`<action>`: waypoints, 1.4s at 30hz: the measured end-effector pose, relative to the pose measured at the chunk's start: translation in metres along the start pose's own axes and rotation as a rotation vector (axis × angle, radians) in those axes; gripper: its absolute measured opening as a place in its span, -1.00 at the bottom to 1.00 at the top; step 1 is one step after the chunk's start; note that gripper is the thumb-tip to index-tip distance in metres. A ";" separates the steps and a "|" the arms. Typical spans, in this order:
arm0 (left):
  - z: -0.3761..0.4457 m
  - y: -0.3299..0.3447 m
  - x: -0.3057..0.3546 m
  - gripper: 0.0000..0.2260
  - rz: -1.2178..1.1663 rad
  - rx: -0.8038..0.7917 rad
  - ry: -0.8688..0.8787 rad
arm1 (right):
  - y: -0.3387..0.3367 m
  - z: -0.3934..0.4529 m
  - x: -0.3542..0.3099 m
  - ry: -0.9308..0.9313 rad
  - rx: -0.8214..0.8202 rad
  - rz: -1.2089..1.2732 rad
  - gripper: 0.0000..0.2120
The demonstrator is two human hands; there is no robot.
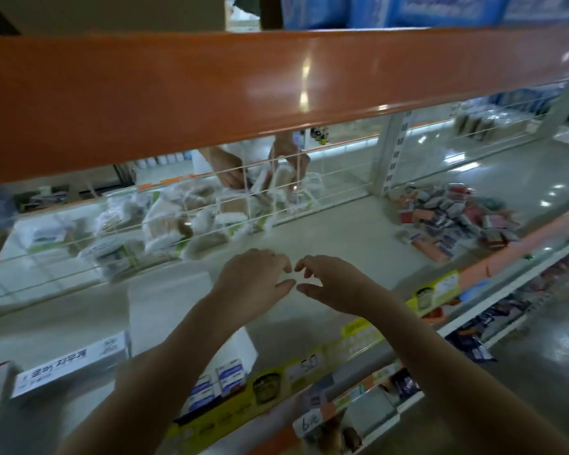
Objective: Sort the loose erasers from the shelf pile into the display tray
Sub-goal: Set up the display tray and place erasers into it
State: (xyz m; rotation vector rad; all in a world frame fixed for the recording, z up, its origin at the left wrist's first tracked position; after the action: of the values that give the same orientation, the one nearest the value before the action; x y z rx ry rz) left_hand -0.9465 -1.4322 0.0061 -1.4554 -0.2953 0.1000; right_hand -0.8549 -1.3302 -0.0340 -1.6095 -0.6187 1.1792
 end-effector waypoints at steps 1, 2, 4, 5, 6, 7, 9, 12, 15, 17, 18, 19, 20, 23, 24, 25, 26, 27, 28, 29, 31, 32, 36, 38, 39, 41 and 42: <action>0.013 0.004 0.013 -0.68 0.026 0.011 0.023 | -0.005 0.000 0.015 0.003 0.023 -0.044 -0.64; 0.026 0.009 0.026 -0.67 0.052 0.020 0.045 | -0.010 -0.001 0.030 0.004 0.050 -0.089 -0.62; 0.054 0.023 0.050 -0.65 0.096 0.007 0.071 | -0.021 -0.003 0.062 0.022 0.085 -0.191 -0.60; 0.068 0.031 0.062 -0.64 0.114 -0.012 0.074 | -0.026 -0.004 0.078 0.044 0.098 -0.245 -0.59; 0.082 0.039 0.073 -0.63 0.128 -0.032 0.076 | -0.032 -0.007 0.095 0.075 0.108 -0.294 -0.58; 0.096 0.046 0.083 -0.62 0.139 -0.049 0.080 | -0.038 -0.009 0.112 0.113 0.116 -0.333 -0.57; 0.124 0.059 0.104 -0.60 0.159 -0.068 0.092 | -0.049 -0.016 0.147 0.184 0.135 -0.365 -0.55; 0.162 0.074 0.133 -0.59 0.179 -0.074 0.113 | -0.065 -0.028 0.198 0.274 0.156 -0.374 -0.56; 0.195 0.086 0.165 -0.60 0.197 -0.084 0.169 | -0.085 -0.039 0.238 0.357 0.212 -0.358 -0.56; 0.214 0.091 0.186 -0.59 0.205 -0.066 0.208 | -0.098 -0.043 0.260 0.391 0.221 -0.368 -0.57; 0.222 0.093 0.195 -0.58 0.207 -0.054 0.220 | -0.104 -0.044 0.269 0.398 0.230 -0.361 -0.57; 0.230 0.095 0.202 -0.57 0.206 -0.044 0.224 | -0.110 -0.043 0.278 0.404 0.245 -0.339 -0.57; 0.238 0.097 0.209 -0.57 0.199 -0.036 0.219 | -0.116 -0.042 0.287 0.400 0.270 -0.319 -0.58; 0.262 0.101 0.218 -0.64 0.184 -0.009 0.173 | -0.130 -0.036 0.309 0.432 0.317 -0.265 -0.56; 0.270 0.103 0.219 -0.65 0.198 -0.008 0.156 | -0.132 -0.033 0.314 0.457 0.319 -0.248 -0.54; 0.277 0.105 0.219 -0.65 0.218 -0.012 0.144 | -0.134 -0.030 0.317 0.473 0.320 -0.230 -0.51; 0.283 0.107 0.219 -0.64 0.243 -0.013 0.136 | -0.133 -0.026 0.321 0.479 0.326 -0.217 -0.49; 0.289 0.108 0.219 -0.63 0.268 -0.009 0.128 | -0.132 -0.021 0.325 0.480 0.327 -0.212 -0.48; 0.294 0.110 0.217 -0.62 0.286 0.000 0.118 | -0.129 -0.017 0.329 0.474 0.327 -0.209 -0.48; 0.299 0.111 0.215 -0.61 0.296 0.011 0.108 | -0.128 -0.013 0.331 0.473 0.327 -0.206 -0.48; 0.306 0.114 0.211 -0.61 0.308 0.014 0.101 | -0.125 -0.007 0.336 0.489 0.348 -0.197 -0.48; 0.308 0.116 0.209 -0.60 0.306 0.011 0.104 | -0.124 -0.006 0.339 0.493 0.369 -0.198 -0.48; 0.317 0.121 0.204 -0.58 0.267 0.019 0.095 | -0.123 -0.001 0.348 0.471 0.411 -0.238 -0.47; 0.321 0.123 0.203 -0.59 0.272 0.026 0.099 | -0.123 0.000 0.355 0.472 0.423 -0.191 -0.48; 0.323 0.123 0.203 -0.59 0.269 0.032 0.099 | -0.123 0.000 0.358 0.471 0.429 -0.165 -0.50; 0.327 0.123 0.203 -0.59 0.248 0.051 0.095 | -0.123 -0.001 0.362 0.452 0.458 -0.119 -0.56; 0.328 0.123 0.202 -0.58 0.235 0.055 0.096 | -0.124 -0.001 0.365 0.434 0.475 -0.088 -0.60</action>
State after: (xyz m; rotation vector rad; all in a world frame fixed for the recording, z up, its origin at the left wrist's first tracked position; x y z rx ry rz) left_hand -0.8233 -1.0527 -0.0596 -1.4311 -0.0425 0.2261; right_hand -0.6927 -0.9824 -0.0637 -1.3487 -0.1123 0.7966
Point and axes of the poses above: each hand's wrist, its own z-axis towards the middle knuckle, its own y-axis out of the palm, x = y × z, the point moved 4 cm from there along z, towards the middle knuckle
